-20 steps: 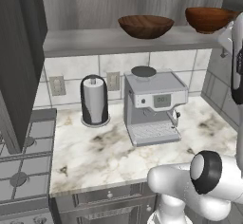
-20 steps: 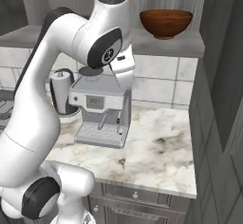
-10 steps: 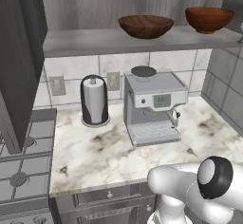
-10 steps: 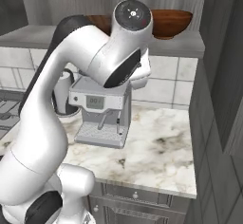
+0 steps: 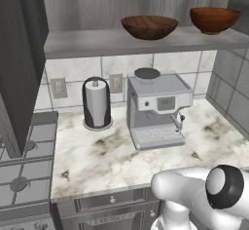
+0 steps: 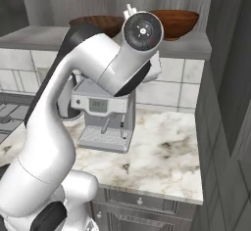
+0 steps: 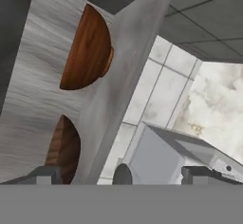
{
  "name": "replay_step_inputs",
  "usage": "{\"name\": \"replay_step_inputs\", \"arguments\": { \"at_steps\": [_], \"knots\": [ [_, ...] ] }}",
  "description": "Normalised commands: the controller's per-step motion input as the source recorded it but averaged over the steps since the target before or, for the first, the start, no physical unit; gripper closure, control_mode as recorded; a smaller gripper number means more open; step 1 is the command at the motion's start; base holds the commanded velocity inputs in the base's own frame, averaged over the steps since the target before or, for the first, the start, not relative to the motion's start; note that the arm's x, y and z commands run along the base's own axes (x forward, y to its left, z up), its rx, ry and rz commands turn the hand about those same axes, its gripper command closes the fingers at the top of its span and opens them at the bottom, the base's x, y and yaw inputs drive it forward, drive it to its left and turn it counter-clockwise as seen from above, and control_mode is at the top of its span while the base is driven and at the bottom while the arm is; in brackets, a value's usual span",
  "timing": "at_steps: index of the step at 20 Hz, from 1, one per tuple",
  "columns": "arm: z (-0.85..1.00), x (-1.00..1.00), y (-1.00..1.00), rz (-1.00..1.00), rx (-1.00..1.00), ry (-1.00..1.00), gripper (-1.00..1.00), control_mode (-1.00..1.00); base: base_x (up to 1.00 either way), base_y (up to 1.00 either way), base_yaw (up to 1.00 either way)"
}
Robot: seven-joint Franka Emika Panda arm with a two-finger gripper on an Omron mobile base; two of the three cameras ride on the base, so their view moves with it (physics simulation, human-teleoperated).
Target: Pick up the bowls from the cabinet and place each bowl in front of a stool on the dining counter.
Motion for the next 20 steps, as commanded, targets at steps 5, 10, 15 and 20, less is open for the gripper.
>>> {"name": "replay_step_inputs", "arguments": {
  "at_steps": [5, 10, 15, 20],
  "knots": [
    [0.29, 0.66, -0.01, 0.00, 0.03, 0.00, -1.00, -1.00, 0.00, 0.00, 0.00],
    [0.20, 0.65, -0.04, 0.00, 0.01, 0.00, -1.00, -1.00, 0.00, 0.00, 0.00],
    [0.14, 0.50, -0.04, 0.00, 0.00, 0.00, -1.00, -1.00, 0.00, 0.00, 0.00],
    [0.11, 0.54, -0.09, 0.00, 0.02, 0.02, -1.00, -1.00, 0.00, 0.00, 0.00]
  ]
}}
